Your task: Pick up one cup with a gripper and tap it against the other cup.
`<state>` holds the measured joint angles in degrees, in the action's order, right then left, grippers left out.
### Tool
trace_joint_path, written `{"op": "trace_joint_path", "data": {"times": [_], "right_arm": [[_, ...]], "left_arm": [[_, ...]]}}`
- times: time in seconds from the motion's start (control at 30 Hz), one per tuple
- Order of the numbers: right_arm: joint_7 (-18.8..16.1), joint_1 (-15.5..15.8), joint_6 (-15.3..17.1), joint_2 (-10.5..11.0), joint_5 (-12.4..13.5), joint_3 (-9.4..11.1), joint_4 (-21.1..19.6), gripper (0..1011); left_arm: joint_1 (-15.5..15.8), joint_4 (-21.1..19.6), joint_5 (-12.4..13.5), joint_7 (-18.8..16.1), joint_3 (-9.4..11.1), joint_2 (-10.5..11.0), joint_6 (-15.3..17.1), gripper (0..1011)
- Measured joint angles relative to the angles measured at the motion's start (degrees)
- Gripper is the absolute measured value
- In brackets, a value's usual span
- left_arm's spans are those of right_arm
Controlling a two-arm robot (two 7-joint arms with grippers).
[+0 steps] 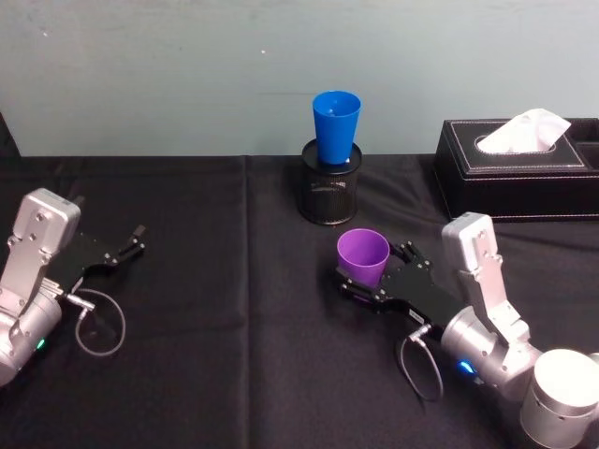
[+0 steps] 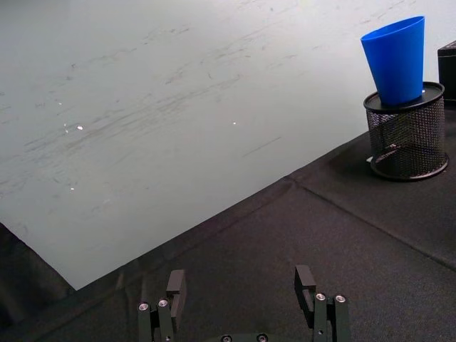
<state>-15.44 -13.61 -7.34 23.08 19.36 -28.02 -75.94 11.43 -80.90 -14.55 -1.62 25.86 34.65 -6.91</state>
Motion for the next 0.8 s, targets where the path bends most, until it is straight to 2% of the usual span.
{"op": "trace_joint_path", "data": {"times": [0.2, 0.57, 0.63, 0.8], "right_arm": [[0.02, -1.55, -0.70, -1.94, -1.35, 0.05, 2.81, 1003], [-0.99, -2.47, -1.24, -4.29, -1.56, 1.40, 5.45, 997], [-0.99, -2.27, -1.28, -4.42, -1.44, 1.76, 5.42, 981], [-1.14, -1.73, -0.88, -4.80, -1.36, 2.78, 4.82, 850]], "left_arm": [[0.00, 0.00, 0.00, 0.00, 0.00, 0.00, 0.00, 1000], [0.00, 0.00, 0.00, 0.00, 0.00, 0.00, 0.00, 1000], [0.00, 0.00, 0.00, 0.00, 0.00, 0.00, 0.00, 1000], [0.00, 0.00, 0.00, 0.00, 0.00, 0.00, 0.00, 1000]]}}
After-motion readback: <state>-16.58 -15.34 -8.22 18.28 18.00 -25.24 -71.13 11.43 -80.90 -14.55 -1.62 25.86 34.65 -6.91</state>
